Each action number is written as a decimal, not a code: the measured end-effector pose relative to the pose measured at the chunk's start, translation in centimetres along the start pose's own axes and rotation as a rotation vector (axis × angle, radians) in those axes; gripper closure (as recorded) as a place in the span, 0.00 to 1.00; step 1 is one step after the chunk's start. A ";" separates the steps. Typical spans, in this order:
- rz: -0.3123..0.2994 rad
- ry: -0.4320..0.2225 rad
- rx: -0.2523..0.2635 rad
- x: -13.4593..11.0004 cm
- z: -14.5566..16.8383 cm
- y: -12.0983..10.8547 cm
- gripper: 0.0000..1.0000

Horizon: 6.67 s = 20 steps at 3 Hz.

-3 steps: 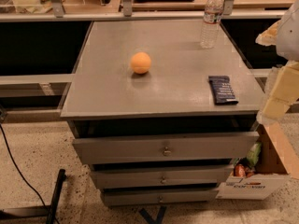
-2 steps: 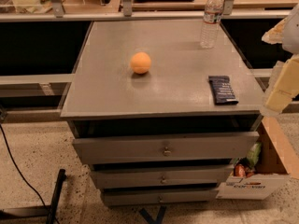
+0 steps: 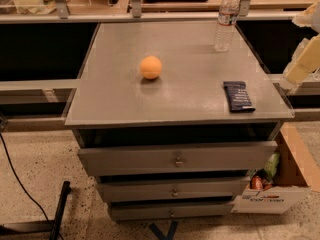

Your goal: Knock water bottle over

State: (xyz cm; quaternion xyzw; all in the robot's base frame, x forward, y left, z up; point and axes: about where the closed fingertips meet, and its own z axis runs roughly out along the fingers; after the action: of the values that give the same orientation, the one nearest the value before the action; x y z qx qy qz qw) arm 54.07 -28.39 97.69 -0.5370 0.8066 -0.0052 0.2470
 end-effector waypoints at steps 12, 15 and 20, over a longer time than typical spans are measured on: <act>0.254 -0.712 0.246 -11.3 15.5 -21.2 0.00; 0.336 -0.729 0.327 -11.9 19.2 -24.4 0.00; 0.399 -0.771 0.279 -12.0 16.7 -25.5 0.85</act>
Offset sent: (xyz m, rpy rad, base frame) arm 0.1278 0.0043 0.0301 0.3002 -0.2804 -0.0589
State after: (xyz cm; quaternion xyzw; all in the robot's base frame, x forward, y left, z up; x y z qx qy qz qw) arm 86.50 -24.47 94.71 -0.2955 0.7350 0.1343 0.5953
